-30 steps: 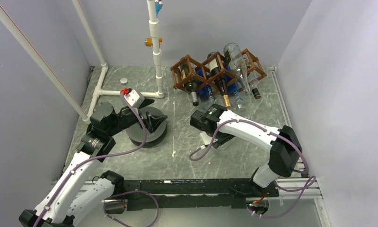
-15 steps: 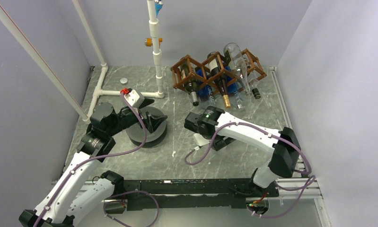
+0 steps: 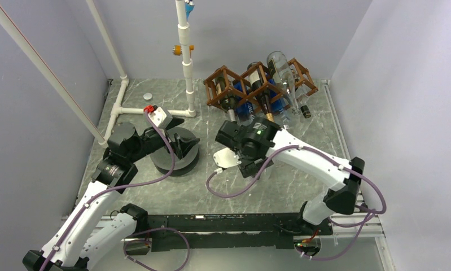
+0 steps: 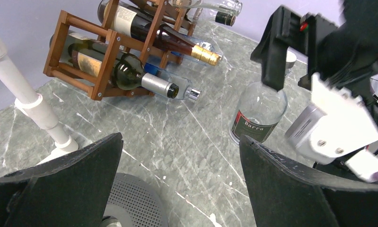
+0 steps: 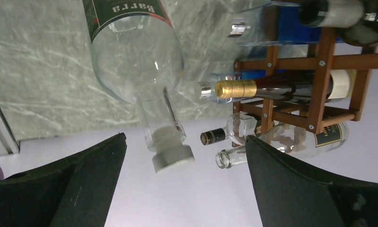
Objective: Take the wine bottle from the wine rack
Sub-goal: Place the wine bottle at the center of the board.
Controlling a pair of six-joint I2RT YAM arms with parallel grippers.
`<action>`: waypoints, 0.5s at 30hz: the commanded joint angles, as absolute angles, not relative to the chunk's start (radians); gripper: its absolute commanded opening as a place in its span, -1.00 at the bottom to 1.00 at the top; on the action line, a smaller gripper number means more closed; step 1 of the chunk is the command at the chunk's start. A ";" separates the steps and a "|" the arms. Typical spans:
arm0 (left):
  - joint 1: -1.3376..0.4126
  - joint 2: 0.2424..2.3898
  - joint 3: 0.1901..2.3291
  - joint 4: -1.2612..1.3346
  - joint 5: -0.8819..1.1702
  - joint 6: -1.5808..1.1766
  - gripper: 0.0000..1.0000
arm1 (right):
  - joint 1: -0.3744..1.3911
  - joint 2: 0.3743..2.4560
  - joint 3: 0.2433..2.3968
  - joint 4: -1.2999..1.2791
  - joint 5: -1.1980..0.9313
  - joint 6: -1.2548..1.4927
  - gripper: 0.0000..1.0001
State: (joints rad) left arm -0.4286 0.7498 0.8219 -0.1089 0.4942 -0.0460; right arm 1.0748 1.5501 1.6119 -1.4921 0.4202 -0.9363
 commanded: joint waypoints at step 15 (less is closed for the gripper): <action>-0.423 0.756 0.814 -0.040 0.568 -0.060 0.98 | 0.736 1.402 2.016 -1.498 -0.266 -0.908 0.99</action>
State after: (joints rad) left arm -0.4286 0.7498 0.8204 -0.1078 0.5201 -0.0467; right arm 0.8635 1.4647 1.9327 -1.4998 -0.0021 -0.9287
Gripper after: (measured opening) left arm 0.992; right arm 0.992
